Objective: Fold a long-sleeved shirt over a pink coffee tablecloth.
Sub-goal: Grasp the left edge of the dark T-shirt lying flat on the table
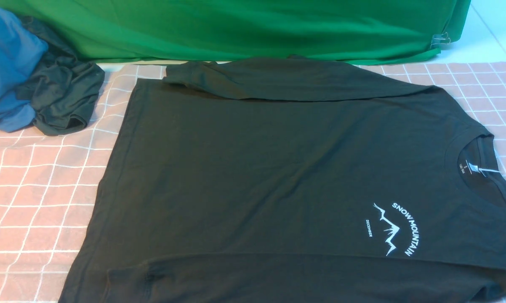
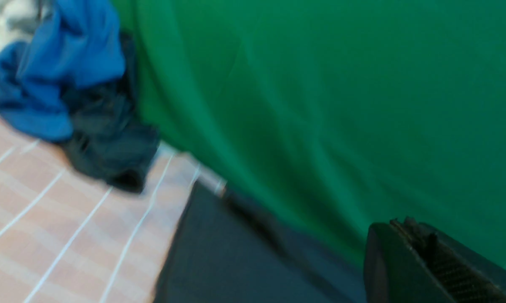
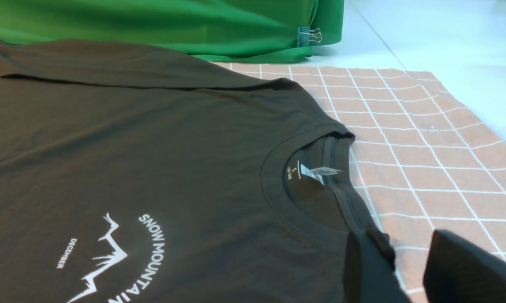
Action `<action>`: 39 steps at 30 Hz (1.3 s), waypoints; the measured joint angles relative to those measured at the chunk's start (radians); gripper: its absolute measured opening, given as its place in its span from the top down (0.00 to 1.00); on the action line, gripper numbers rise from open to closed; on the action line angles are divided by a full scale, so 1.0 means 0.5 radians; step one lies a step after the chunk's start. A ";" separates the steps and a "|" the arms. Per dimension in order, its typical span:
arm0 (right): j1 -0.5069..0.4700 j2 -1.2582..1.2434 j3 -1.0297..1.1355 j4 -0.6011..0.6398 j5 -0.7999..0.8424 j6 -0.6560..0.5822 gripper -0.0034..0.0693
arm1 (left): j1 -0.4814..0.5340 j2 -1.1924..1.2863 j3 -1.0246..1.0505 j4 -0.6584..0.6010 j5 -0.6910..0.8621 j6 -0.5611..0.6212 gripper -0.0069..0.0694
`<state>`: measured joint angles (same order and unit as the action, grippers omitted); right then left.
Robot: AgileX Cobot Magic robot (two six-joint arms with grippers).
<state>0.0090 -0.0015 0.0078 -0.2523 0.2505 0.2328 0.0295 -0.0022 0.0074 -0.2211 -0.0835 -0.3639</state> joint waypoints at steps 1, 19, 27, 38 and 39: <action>0.000 0.000 0.000 0.000 -0.016 0.000 0.61 | 0.000 0.000 0.000 -0.006 -0.095 -0.065 0.89; 0.000 0.000 0.000 0.032 -0.922 0.590 0.61 | 0.002 0.879 -1.021 0.287 1.154 -0.449 0.89; 0.005 0.002 -0.027 0.041 -0.951 0.850 0.66 | 0.002 1.992 -1.177 -0.269 1.760 0.439 0.89; 0.510 0.718 -0.984 0.046 0.413 0.528 0.90 | -0.317 2.520 -1.180 0.073 1.780 0.367 0.89; 0.588 0.827 -1.064 0.046 0.543 0.473 0.90 | -0.364 2.546 -1.180 0.158 1.780 0.323 0.89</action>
<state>0.3032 0.4121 -0.5240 -0.2296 0.5220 0.4692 -0.1526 1.2709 -0.5828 -0.1422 0.8066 -0.2023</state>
